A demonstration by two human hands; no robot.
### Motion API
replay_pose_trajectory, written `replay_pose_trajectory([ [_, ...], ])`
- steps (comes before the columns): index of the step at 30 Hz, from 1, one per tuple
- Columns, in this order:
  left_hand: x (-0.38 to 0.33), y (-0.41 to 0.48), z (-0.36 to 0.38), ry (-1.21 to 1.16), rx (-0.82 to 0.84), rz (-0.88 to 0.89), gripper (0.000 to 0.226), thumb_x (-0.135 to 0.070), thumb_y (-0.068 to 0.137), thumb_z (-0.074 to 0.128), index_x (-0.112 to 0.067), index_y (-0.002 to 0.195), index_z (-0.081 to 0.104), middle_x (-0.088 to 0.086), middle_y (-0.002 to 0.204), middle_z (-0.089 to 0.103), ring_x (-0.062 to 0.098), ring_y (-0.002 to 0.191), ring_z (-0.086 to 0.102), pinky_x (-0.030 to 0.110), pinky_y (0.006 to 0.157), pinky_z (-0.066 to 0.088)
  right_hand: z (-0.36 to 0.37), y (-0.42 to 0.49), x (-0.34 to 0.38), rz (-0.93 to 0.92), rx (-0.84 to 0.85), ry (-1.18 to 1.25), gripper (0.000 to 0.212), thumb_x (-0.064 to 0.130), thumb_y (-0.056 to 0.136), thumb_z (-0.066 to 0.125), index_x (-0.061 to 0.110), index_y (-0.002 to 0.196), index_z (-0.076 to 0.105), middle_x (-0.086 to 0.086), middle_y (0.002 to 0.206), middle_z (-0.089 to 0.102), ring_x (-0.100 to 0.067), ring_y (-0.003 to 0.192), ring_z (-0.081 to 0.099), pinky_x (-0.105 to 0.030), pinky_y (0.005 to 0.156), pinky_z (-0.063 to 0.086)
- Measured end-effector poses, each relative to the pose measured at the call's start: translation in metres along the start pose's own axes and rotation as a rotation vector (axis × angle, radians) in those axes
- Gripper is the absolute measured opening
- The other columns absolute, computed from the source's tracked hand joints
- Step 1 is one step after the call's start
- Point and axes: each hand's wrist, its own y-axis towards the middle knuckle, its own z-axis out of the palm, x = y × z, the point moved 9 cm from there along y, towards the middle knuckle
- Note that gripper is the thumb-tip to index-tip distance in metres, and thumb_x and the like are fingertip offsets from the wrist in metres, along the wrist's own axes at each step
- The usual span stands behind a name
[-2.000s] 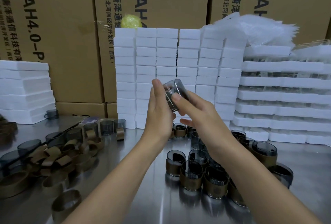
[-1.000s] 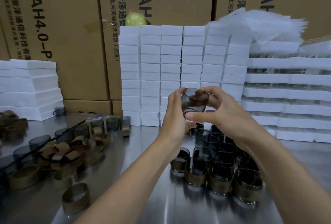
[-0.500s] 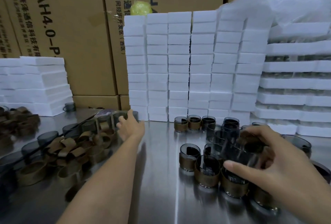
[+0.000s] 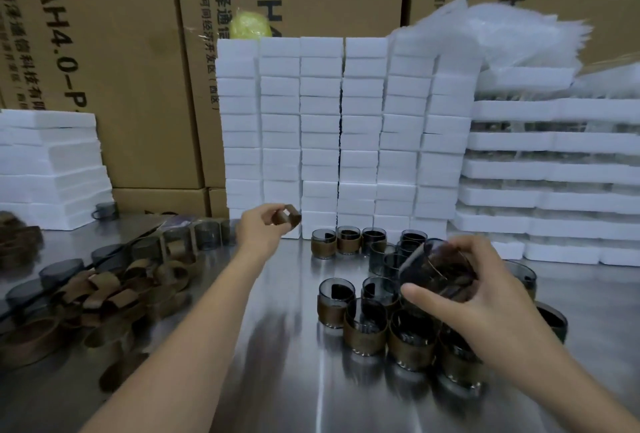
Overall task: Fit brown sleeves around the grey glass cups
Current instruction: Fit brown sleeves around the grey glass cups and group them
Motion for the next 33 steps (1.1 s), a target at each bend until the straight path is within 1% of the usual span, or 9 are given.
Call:
replay_pose_trajectory([
  [3,-0.057,-0.037,0.006,-0.115,0.153,0.091,0.036,-0.007,0.091,0.086,-0.032,0.116,0.080,-0.001,0.125,0.073,0.023,0.121,0.067,0.047,0.101,0.057,-0.003,0.029,0.032,-0.058,-0.009,0.064,0.067,0.079,0.065,0.086,0.058,0.114,0.046,0.035,0.110,0.064,0.003,0.084,0.072,-0.026,0.069,0.055],
  [6,-0.109,-0.069,0.011,-0.045,0.369,0.190,0.037,-0.010,0.088,0.089,-0.039,0.111,0.084,-0.003,0.121,0.071,0.018,0.118,0.069,0.042,0.093,0.060,-0.010,0.059,0.064,-0.148,-0.035,0.121,0.059,0.048,0.089,0.085,0.069,0.128,0.046,0.017,0.120,0.063,-0.010,0.064,0.071,-0.025,0.058,0.058],
  [8,-0.135,-0.089,0.015,0.027,0.515,0.242,0.039,-0.010,0.087,0.090,-0.042,0.108,0.084,-0.005,0.125,0.072,0.012,0.120,0.069,0.039,0.095,0.062,-0.011,0.071,0.075,-0.192,-0.036,0.115,0.049,0.036,0.095,0.080,0.064,0.125,0.053,0.011,0.125,0.061,-0.009,0.062,0.070,-0.022,0.056,0.057],
  [13,-0.172,-0.132,0.020,0.129,0.783,0.372,0.040,-0.006,0.085,0.091,-0.034,0.114,0.085,-0.008,0.118,0.080,0.004,0.115,0.073,0.025,0.100,0.060,0.007,0.070,0.080,-0.250,0.105,-0.021,0.060,0.047,0.087,0.087,0.059,0.126,0.043,0.017,0.134,0.048,-0.005,0.090,0.067,-0.009,0.069,0.052],
  [18,-0.183,-0.139,0.023,0.088,0.815,0.421,0.028,-0.012,0.084,0.094,-0.024,0.108,0.085,-0.006,0.113,0.081,0.012,0.114,0.077,0.030,0.101,0.062,0.012,0.063,0.084,-0.298,0.212,-0.045,0.080,0.050,0.075,0.097,0.057,0.132,0.041,0.013,0.139,0.047,-0.019,0.087,0.073,-0.016,0.076,0.056],
  [21,-0.184,-0.138,0.024,-0.014,0.839,0.410,0.027,-0.013,0.085,0.094,-0.023,0.107,0.081,-0.004,0.111,0.080,0.019,0.116,0.077,0.028,0.097,0.060,0.004,0.062,0.092,-0.317,0.152,0.024,0.078,0.053,0.072,0.098,0.057,0.129,0.045,0.013,0.134,0.053,-0.010,0.091,0.074,-0.017,0.076,0.058],
  [24,-0.184,-0.134,0.024,-0.188,0.820,0.355,0.032,-0.014,0.084,0.094,-0.024,0.110,0.079,-0.004,0.113,0.077,0.024,0.116,0.078,0.024,0.096,0.058,-0.003,0.060,0.098,-0.311,0.107,0.139,0.077,0.057,0.070,0.098,0.054,0.129,0.048,0.014,0.129,0.057,-0.008,0.084,0.077,-0.014,0.065,0.056],
  [28,-0.187,-0.131,0.028,-0.405,0.738,0.305,0.042,-0.020,0.076,0.096,-0.025,0.113,0.076,0.001,0.121,0.077,0.031,0.115,0.077,0.045,0.110,0.057,-0.012,0.059,0.105,-0.298,0.023,0.299,0.076,0.060,0.066,0.093,0.052,0.126,0.048,0.008,0.124,0.061,-0.011,0.067,0.075,-0.016,0.055,0.053],
  [33,-0.188,-0.144,0.043,-0.725,0.882,0.153,0.028,-0.012,0.094,0.082,-0.011,0.121,0.074,0.013,0.134,0.073,0.036,0.127,0.071,0.053,0.100,0.062,-0.018,0.058,0.107,-0.311,-0.093,0.337,0.075,0.067,0.068,0.091,0.055,0.126,0.045,0.010,0.124,0.064,-0.012,0.095,0.075,-0.018,0.066,0.052],
])
